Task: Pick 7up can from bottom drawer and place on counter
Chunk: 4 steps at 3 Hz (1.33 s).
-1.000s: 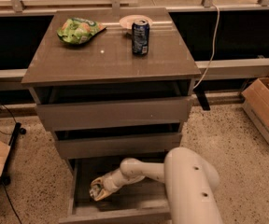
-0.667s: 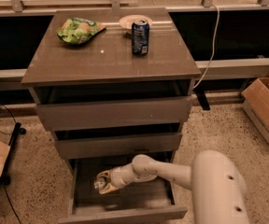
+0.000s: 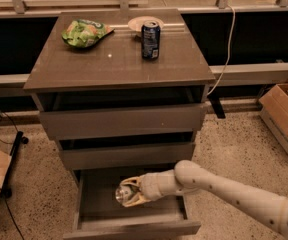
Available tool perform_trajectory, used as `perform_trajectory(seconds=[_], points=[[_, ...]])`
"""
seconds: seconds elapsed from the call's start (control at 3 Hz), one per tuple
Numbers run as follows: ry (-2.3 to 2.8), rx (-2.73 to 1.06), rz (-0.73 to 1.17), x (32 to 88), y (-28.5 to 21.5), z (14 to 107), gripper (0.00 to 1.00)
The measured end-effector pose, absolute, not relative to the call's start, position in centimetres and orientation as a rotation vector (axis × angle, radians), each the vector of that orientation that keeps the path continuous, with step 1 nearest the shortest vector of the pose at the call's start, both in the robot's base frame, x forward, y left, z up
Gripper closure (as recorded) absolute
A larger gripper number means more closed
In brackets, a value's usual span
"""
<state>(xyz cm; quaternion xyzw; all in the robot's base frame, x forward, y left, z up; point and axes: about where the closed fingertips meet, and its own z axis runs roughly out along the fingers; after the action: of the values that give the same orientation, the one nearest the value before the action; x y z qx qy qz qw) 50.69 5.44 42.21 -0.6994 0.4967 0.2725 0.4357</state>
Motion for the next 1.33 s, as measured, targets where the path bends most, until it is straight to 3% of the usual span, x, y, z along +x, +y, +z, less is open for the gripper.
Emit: perform_trajectory(seconds=[0.33,0.67,1.0,1.33], points=[[1.276,-1.703,0.581,49.3,-1.5,50.1,1.00],[1.302,-1.705,0.390,51.7,-7.8,59.1,1.00],[1.319,-1.741,0.178,56.4,-12.0,68.7,1.00],[1.269,-1.769,-0.034,60.9,-12.6,79.8,1.00]])
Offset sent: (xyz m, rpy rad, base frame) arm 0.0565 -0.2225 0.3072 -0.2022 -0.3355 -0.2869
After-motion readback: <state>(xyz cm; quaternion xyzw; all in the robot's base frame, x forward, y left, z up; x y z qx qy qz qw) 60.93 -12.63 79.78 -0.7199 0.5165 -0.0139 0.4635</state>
